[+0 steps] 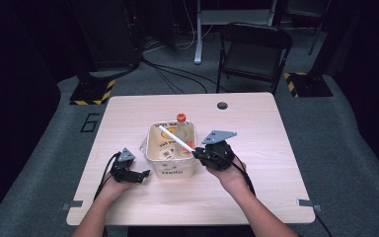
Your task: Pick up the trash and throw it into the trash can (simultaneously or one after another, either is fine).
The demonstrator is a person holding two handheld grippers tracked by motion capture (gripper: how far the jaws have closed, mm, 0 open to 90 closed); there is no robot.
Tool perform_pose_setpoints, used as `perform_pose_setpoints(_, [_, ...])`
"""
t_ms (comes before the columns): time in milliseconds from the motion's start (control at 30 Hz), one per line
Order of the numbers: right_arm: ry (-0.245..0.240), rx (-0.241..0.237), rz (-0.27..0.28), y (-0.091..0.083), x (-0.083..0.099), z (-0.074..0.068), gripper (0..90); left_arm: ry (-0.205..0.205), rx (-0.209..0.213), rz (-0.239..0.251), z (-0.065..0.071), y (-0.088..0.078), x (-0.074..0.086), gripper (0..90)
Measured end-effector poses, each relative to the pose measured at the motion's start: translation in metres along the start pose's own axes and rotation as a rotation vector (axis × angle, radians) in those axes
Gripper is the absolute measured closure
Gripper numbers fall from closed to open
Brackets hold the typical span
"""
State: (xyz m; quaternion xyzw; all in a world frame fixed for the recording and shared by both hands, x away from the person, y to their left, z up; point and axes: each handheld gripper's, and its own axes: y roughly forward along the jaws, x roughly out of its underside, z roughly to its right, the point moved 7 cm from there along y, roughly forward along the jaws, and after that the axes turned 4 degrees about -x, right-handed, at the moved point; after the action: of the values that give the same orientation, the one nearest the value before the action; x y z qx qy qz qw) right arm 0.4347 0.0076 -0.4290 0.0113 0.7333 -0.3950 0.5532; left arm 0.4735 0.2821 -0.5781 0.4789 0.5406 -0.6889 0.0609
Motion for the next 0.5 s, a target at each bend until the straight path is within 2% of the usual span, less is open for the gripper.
perform_pose_setpoints(400, [-0.026, 0.022, -0.019, 0.015, -0.013, 0.000, 77.7, 0.000, 0.000, -0.001, 0.000, 0.000, 0.000, 5.9])
perform_pose_setpoints(500, [-0.030, 0.022, -0.015, 0.018, -0.016, -0.002, 72.0, 0.000, 0.000, 0.000, 0.000, 0.000, 0.000, 5.9])
